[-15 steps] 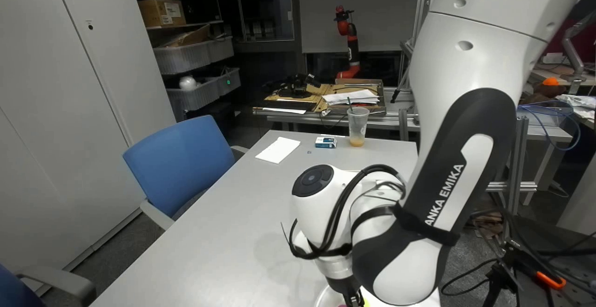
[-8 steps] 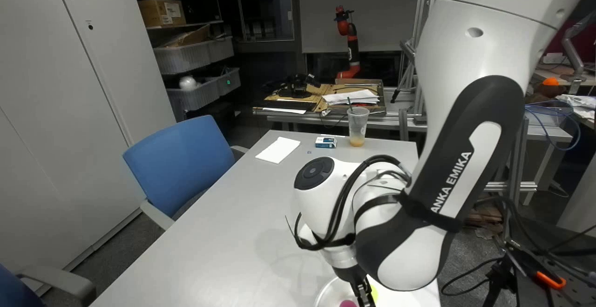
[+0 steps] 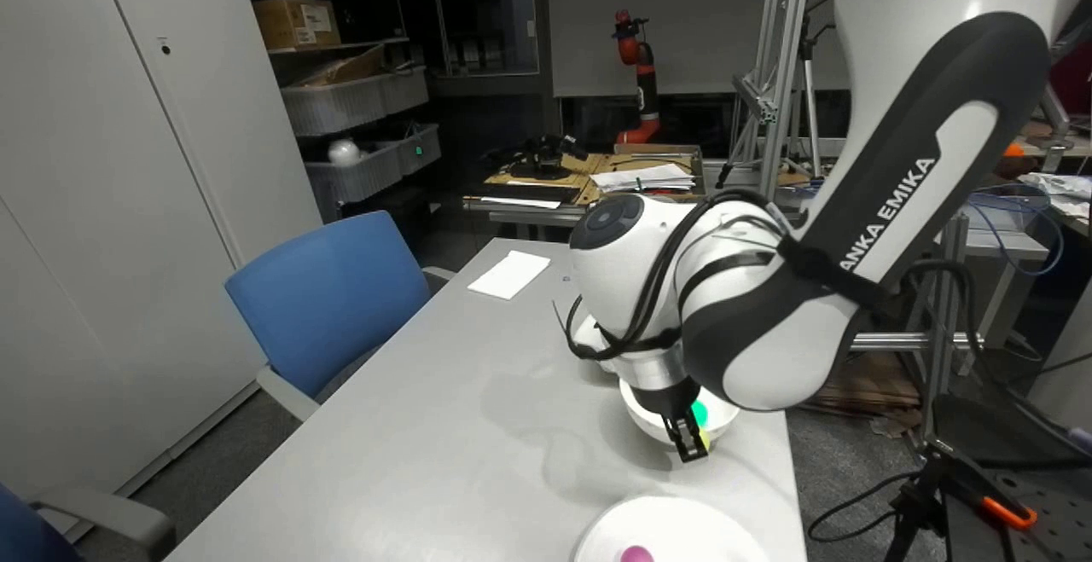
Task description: Transfer the balls from the plate to the bowl
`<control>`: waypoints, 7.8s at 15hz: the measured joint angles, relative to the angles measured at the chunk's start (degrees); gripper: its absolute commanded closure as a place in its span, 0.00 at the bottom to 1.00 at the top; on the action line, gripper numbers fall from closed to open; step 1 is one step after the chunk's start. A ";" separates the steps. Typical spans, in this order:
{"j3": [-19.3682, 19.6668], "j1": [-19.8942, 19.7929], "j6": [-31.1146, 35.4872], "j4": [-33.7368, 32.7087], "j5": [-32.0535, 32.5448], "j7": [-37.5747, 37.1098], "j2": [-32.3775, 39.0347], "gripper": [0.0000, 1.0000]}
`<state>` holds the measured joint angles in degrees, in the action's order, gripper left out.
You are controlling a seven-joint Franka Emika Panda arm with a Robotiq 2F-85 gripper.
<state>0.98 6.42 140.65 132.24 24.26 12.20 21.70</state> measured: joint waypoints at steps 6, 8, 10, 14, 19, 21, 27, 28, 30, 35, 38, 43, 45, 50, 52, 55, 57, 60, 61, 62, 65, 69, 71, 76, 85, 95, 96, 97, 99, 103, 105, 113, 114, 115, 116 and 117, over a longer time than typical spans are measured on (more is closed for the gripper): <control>1.97 -6.53 1.94 0.01 -0.96 0.00 -2.64 0.85; 2.00 -8.53 5.13 0.01 -3.47 0.00 -2.10 0.85; 2.00 -10.09 10.14 -0.01 -6.66 0.00 -0.71 0.85; 2.01 -11.70 18.11 -0.23 -10.07 -0.16 2.65 0.85; 2.00 -11.95 20.81 -0.65 -11.58 -0.54 4.81 0.20; 2.00 -11.95 20.81 -0.68 -12.14 -0.55 5.01 0.05; 1.98 -11.95 20.81 -0.74 -13.21 -0.55 5.32 0.00; 1.98 -11.95 20.80 -0.74 -13.34 -0.55 5.34 0.00; 1.98 -11.96 20.67 -0.74 -13.36 -0.55 5.35 0.00; 1.99 -11.96 19.94 -0.76 -13.35 0.32 5.36 0.00; 1.97 -11.28 19.11 0.16 -12.00 0.87 3.92 0.00; 1.90 -7.40 17.29 3.95 -7.82 0.42 -3.18 0.00; 1.00 -6.60 16.21 4.73 -7.57 0.70 -5.23 0.00; -3.30 -5.14 15.44 5.01 -7.78 1.04 -5.24 0.00; -4.97 -4.38 15.46 4.99 -7.80 1.20 -4.16 0.00; -6.60 -3.25 15.48 4.52 -7.82 1.27 -1.52 0.00; -7.08 -2.81 15.50 3.80 -7.82 1.52 0.85 0.00; -7.20 -2.51 15.56 1.94 -7.82 1.62 4.40 0.00; -7.20 -2.50 15.56 1.10 -7.82 1.62 5.54 0.00; -7.20 -2.50 15.56 0.17 -7.85 1.62 6.68 0.00; -7.21 -2.43 15.56 -2.47 -7.90 1.62 9.66 0.00; -7.22 -1.78 15.47 -4.75 -7.94 1.44 11.63 0.00; -7.21 -1.30 15.44 -5.41 -7.94 1.16 12.17 0.00; -7.19 -0.43 14.06 -5.89 -7.94 0.31 12.12 0.00; -7.19 0.52 12.69 -3.36 -7.93 -0.08 9.68 0.00; -7.66 2.06 12.65 -2.91 -7.98 -0.19 10.28 0.10; -7.65 2.09 12.65 -3.02 -7.98 -0.36 10.47 0.09; -7.64 2.09 12.65 -3.10 -7.98 -0.58 10.65 0.10; -7.56 2.09 12.65 -3.22 -7.98 -1.08 10.91 0.11; -7.41 2.09 12.65 -3.69 -7.98 -1.61 11.65 0.25; -7.41 2.09 12.65 -3.99 -7.98 -1.61 12.11 0.30; -7.22 2.09 12.65 -5.64 -7.98 -1.62 13.63 0.83; -7.15 2.09 12.65 -5.72 -7.98 -1.62 13.64 0.83; -7.10 2.09 12.58 -5.73 -7.98 -1.62 13.62 0.83; -7.07 2.09 12.17 -5.73 -7.95 -1.62 13.55 0.83; -7.06 2.09 11.14 -5.73 -7.85 -1.60 13.36 0.83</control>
<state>-6.08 8.51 151.79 126.50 16.41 10.60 35.07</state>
